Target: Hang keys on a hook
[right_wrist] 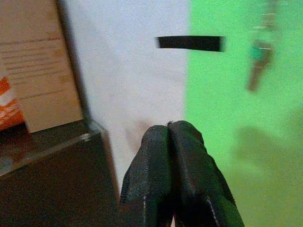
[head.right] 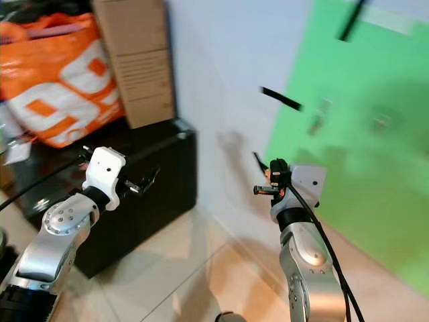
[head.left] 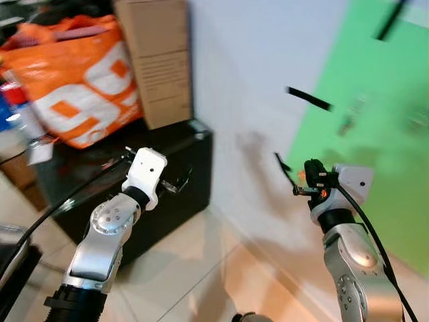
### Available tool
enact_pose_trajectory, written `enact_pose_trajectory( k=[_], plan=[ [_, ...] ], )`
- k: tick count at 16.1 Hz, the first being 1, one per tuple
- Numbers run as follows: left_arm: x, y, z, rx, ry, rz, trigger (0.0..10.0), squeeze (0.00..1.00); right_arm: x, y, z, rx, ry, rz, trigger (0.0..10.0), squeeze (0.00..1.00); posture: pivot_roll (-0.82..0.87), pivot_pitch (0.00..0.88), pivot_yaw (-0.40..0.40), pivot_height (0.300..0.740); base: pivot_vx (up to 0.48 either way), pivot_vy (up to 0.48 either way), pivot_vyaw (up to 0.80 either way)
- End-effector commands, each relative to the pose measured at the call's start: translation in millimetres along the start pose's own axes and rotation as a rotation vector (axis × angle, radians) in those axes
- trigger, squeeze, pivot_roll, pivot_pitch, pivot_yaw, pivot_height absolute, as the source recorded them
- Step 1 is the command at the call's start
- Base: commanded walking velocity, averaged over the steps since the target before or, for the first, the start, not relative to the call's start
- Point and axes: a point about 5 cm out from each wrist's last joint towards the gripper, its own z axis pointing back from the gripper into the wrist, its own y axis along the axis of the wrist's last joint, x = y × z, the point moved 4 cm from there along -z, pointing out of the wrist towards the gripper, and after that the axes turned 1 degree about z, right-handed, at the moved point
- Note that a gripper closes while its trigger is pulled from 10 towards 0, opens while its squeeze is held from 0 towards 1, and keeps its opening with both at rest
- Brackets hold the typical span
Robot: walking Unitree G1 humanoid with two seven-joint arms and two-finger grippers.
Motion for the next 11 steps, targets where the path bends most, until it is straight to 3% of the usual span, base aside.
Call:
enact_pose_trajectory(
  k=[1, 2, 7, 11],
  plan=[
    [-0.7, 4.1, -3.4, 0.012, -0.009, -0.012, 10.0, 0.00, 3.9, 5.5, 1.0, 0.020, -0.010, -0.001, 10.0, 0.00, -0.03, 0.000, 0.003, 0.740, 0.000, 0.000, -0.80],
    [-0.5, 4.5, -4.1, 0.013, -0.010, -0.014, 10.0, 0.00, 4.2, 5.8, 0.6, 0.021, -0.011, 0.000, 10.0, 0.00, -0.03, 0.000, 0.003, 0.740, 0.000, 0.000, -0.80],
    [0.5, 6.2, -7.9, 0.018, -0.015, -0.018, 10.0, 0.00, 1.1, 8.5, -2.3, 0.028, 0.022, 0.035, 10.0, 0.00, -0.04, 0.000, 0.004, 0.740, 0.000, -0.362, 0.00],
    [-0.6, 6.1, -9.6, 0.018, -0.005, -0.006, 10.0, 0.00, -2.0, 16.4, -6.0, 0.044, 0.062, 0.051, 10.0, 0.00, -0.04, 0.000, 0.000, 0.740, 0.000, 0.000, 0.00]
  ],
)
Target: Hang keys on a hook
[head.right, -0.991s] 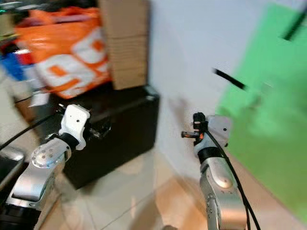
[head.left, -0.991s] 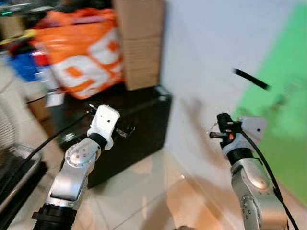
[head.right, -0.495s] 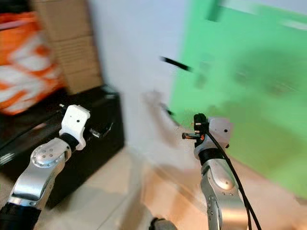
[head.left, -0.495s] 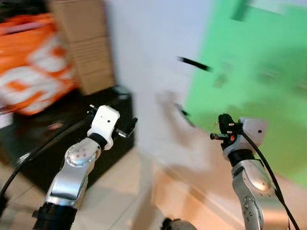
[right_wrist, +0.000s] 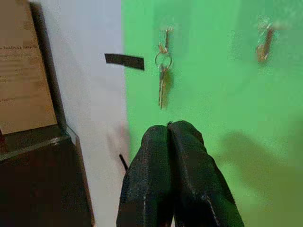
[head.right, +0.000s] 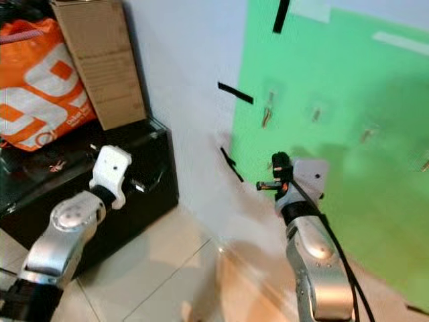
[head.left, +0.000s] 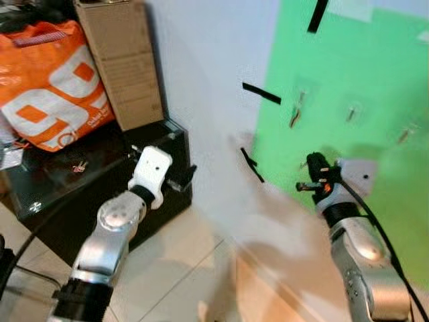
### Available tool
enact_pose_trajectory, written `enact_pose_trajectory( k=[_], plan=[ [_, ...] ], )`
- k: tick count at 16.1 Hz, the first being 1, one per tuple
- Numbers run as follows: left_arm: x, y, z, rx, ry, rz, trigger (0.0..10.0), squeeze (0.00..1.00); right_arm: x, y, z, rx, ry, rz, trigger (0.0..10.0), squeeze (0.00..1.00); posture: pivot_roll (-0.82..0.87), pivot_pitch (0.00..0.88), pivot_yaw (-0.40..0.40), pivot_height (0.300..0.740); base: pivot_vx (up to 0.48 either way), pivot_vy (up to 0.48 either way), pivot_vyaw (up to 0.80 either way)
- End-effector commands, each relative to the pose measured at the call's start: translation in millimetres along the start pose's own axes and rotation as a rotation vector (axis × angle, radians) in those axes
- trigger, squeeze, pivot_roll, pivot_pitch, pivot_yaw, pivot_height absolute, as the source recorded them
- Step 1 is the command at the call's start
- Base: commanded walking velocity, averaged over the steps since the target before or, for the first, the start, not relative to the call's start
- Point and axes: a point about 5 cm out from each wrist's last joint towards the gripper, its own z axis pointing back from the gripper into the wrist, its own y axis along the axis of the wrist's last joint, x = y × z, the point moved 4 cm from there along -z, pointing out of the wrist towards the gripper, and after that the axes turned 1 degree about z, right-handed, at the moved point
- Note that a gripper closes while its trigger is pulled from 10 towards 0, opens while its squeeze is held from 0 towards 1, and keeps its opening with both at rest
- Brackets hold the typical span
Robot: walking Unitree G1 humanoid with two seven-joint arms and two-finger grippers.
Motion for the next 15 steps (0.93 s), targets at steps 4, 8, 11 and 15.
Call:
enact_pose_trajectory(
  k=[4, 8, 11, 15],
  plan=[
    [-4.0, 0.0, 0.3, 0.002, 0.010, -0.024, 10.0, 0.00, -7.2, 5.9, -1.5, 0.016, 0.037, -0.004, 10.0, 0.00, -0.04, 0.000, -0.008, 0.740, 0.000, 0.000, 0.00],
    [-2.7, 3.4, 0.7, 0.019, -0.021, -0.026, 10.0, 0.00, -10.0, 6.5, -3.4, 0.017, 0.053, -0.001, 10.0, 0.00, -0.03, 0.000, -0.008, 0.740, 0.000, 0.000, 0.00],
    [-1.7, 4.5, 0.9, 0.023, -0.036, -0.027, 10.0, 0.00, -12.4, 6.3, -6.3, 0.013, 0.063, -0.008, 10.0, 0.00, -0.02, 0.000, -0.009, 0.740, 0.276, 0.000, -0.18],
    [-2.8, 4.9, 2.7, 0.023, -0.047, -0.033, 10.0, 0.00, -18.9, 7.6, -9.5, 0.025, 0.091, -0.013, 10.0, 0.00, -0.01, 0.000, -0.012, 0.740, 0.308, 0.000, -0.57]
  ],
)
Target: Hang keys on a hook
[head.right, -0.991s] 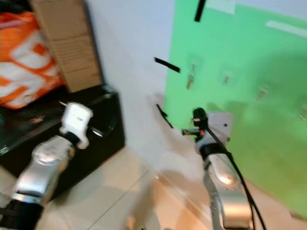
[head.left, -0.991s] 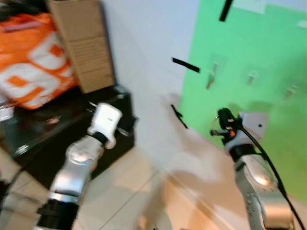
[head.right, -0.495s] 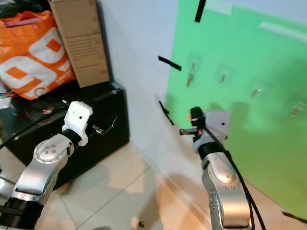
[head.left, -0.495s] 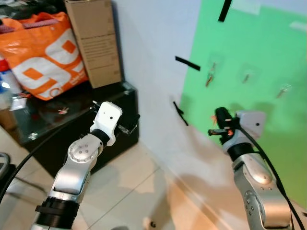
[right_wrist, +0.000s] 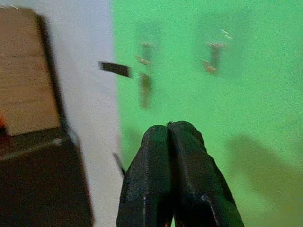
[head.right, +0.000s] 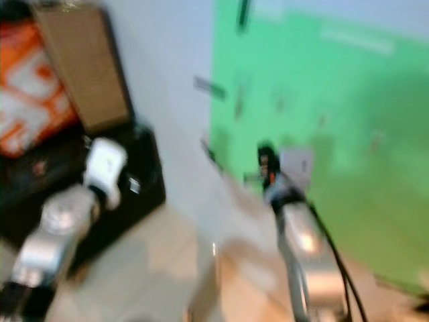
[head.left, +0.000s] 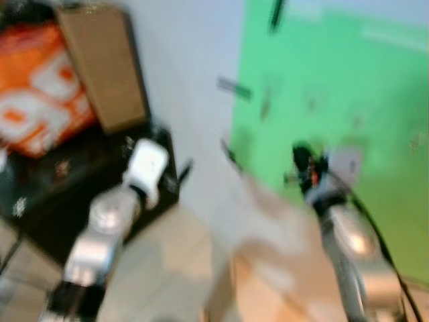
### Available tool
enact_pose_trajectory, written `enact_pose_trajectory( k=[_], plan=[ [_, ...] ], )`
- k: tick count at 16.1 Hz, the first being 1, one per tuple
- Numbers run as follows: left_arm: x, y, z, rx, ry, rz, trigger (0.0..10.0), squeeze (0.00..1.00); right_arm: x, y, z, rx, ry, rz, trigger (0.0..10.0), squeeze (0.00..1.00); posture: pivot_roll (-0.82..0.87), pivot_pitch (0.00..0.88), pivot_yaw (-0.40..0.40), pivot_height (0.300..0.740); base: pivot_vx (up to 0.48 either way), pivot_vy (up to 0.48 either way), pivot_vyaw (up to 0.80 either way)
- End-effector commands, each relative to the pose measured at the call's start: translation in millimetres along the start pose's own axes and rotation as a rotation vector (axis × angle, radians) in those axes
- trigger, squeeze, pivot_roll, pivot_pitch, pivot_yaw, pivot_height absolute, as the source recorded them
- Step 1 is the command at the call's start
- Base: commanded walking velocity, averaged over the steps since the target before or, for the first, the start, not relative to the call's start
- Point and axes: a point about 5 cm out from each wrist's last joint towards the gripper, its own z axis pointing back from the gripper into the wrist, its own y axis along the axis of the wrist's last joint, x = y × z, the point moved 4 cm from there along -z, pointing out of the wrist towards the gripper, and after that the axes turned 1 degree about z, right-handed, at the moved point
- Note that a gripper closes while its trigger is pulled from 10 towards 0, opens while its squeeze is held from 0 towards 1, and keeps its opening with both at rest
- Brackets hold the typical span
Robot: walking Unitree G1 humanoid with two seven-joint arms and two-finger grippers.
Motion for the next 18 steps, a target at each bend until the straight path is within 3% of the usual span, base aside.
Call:
enact_pose_trajectory(
  k=[1, 7, 12, 16, 18],
  plan=[
    [-7.4, 4.9, 1.4, 0.011, 0.009, -0.016, 10.0, 0.00, -5.7, 4.0, -3.3, 0.017, 0.027, -0.008, 10.0, 0.00, -0.01, 0.000, -0.012, 0.740, 0.307, 0.000, 0.00],
    [-3.0, 3.3, 5.2, -0.004, -0.052, -0.025, 10.0, 0.00, -9.8, 8.3, -6.6, 0.037, 0.057, -0.012, 10.0, 0.00, 0.00, 0.000, -0.007, 0.740, 0.045, 0.000, 0.00],
    [6.5, 8.8, 6.5, 0.003, -0.201, -0.026, 10.0, 0.00, -15.3, 16.8, -14.2, 0.068, 0.084, -0.038, 10.0, 0.00, 0.00, 0.000, -0.002, 0.740, 0.000, 0.000, 0.00],
    [15.0, 10.0, 6.7, -0.019, -0.338, -0.048, 10.0, 0.00, -30.4, 29.7, -29.0, 0.106, 0.149, -0.061, 10.0, 0.00, 0.00, 0.000, 0.003, 0.740, 0.000, 0.000, 0.00],
    [14.6, 10.5, 7.4, -0.018, -0.341, -0.048, 10.0, 0.00, -35.2, 32.3, -34.2, 0.113, 0.166, -0.063, 10.0, 0.00, 0.01, 0.000, 0.002, 0.740, 0.000, 0.000, 0.00]
  ],
)
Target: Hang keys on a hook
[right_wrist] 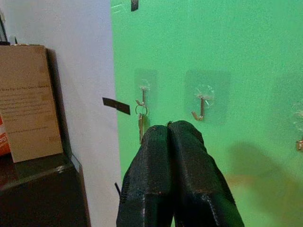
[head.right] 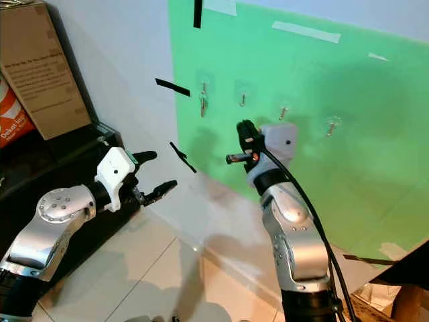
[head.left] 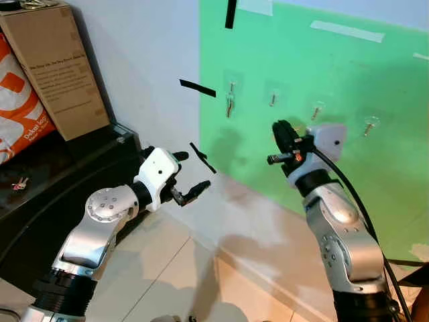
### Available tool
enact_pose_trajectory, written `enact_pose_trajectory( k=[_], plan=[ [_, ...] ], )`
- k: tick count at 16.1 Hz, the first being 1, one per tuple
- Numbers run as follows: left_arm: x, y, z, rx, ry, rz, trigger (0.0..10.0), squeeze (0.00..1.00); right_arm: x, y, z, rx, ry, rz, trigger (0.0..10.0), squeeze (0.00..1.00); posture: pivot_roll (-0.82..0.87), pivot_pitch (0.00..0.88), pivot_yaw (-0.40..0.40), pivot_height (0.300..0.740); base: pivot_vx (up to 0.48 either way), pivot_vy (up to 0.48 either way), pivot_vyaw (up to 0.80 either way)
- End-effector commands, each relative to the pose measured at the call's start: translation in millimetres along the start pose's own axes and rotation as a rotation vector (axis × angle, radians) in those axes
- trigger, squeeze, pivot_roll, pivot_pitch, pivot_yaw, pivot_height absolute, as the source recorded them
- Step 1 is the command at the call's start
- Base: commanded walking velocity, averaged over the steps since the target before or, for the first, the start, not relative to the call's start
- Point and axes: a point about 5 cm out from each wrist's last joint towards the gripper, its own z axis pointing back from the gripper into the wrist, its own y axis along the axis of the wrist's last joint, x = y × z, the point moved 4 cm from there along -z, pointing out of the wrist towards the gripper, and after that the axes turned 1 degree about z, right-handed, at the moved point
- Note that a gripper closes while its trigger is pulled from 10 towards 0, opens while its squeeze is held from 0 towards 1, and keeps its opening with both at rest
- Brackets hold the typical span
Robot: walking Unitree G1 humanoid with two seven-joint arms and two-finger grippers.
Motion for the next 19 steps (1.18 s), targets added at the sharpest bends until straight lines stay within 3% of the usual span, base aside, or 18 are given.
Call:
enact_pose_trajectory(
  k=[1, 13, 19],
  plan=[
    [-0.3, 3.3, 0.6, 0.002, -0.013, -0.006, 10.0, 0.00, -4.9, 2.6, -5.8, 0.012, 0.019, -0.009, 10.0, 0.00, 0.01, 0.000, -0.001, 0.740, 0.000, 0.000, 0.00],
    [0.3, 6.4, 5.3, 0.017, -0.022, 0.016, 10.0, 0.00, -12.9, 17.5, -53.2, 0.045, 0.074, -0.058, 10.0, 0.00, 0.04, 0.000, -0.025, 0.740, 0.000, 0.000, 0.00],
    [-1.3, 6.4, 8.2, 0.022, 0.008, 0.031, 10.0, 0.00, -12.1, 17.0, -51.1, 0.060, 0.068, -0.102, 10.0, 0.00, 0.04, 0.000, -0.020, 0.740, 0.000, 0.000, 0.00]
  ],
)
